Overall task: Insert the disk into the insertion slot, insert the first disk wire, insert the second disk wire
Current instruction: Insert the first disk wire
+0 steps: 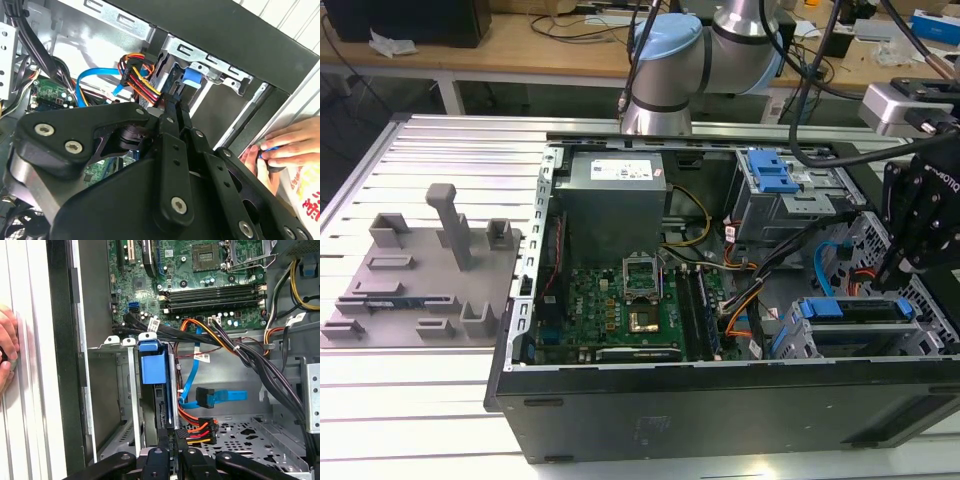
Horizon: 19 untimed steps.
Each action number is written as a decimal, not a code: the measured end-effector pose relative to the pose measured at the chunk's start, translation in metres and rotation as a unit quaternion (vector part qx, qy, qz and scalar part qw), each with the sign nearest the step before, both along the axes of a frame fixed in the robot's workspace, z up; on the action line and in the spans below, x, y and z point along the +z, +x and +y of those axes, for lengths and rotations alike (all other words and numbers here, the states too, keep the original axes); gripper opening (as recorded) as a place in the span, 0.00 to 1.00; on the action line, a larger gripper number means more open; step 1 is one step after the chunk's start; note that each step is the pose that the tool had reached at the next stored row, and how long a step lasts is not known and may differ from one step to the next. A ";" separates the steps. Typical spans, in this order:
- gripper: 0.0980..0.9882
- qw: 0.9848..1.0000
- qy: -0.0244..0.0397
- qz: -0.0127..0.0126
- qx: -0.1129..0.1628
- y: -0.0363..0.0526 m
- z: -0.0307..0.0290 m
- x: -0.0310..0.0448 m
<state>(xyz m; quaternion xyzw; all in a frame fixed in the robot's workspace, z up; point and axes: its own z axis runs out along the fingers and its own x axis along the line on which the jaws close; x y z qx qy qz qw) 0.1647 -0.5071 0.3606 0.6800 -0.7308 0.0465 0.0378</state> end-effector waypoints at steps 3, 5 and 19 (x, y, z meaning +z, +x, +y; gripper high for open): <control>0.07 1.000 0.000 -0.008 0.001 -0.0004 0.0002 -0.0001; 0.07 1.000 0.000 -0.009 0.001 -0.0013 0.0001 -0.0005; 0.07 1.000 -0.003 -0.009 0.001 -0.0028 0.0001 -0.0018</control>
